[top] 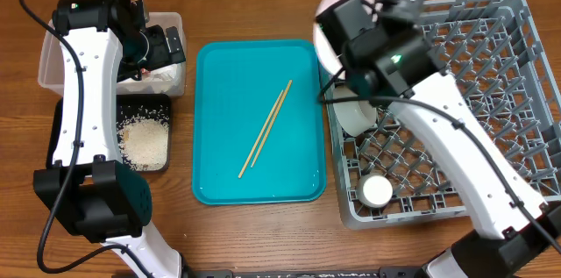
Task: Sort waste into correct bins and load items into the dishwasher
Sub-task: 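Lift the large plate right and stand it upright in the rack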
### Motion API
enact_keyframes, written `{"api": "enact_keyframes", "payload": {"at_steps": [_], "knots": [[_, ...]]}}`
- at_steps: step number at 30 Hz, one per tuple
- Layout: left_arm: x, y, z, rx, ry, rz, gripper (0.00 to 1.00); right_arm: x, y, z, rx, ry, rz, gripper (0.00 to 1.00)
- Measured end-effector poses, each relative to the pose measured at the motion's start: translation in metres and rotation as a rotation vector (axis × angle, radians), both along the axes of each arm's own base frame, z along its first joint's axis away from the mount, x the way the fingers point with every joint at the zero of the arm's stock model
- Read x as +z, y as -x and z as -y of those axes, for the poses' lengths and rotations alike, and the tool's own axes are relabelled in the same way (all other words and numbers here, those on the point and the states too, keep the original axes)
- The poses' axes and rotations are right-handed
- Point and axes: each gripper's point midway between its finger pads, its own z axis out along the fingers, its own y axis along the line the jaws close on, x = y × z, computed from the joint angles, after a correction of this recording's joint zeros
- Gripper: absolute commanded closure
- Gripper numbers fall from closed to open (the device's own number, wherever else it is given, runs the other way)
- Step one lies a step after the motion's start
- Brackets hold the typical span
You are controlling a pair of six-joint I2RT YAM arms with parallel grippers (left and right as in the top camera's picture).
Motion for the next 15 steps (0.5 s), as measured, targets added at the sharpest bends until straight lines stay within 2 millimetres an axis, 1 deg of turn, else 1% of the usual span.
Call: {"api": "enact_keyframes", "payload": {"at_steps": [3, 7, 13, 15], "knots": [[0.0, 0.0, 0.0, 0.0, 0.0, 0.0, 0.0, 0.005, 0.0, 0.02, -0.052, 0.051, 0.005, 0.96], [0.0, 0.0, 0.0, 0.0, 0.0, 0.0, 0.0, 0.015, 0.004, 0.042, -0.111, 0.149, 0.019, 0.96], [0.0, 0.0, 0.0, 0.0, 0.0, 0.0, 0.0, 0.034, 0.009, 0.064, -0.172, 0.306, 0.052, 0.96], [0.0, 0.0, 0.0, 0.0, 0.0, 0.0, 0.0, 0.036, 0.01, 0.069, -0.185, 0.351, 0.051, 0.96]]}}
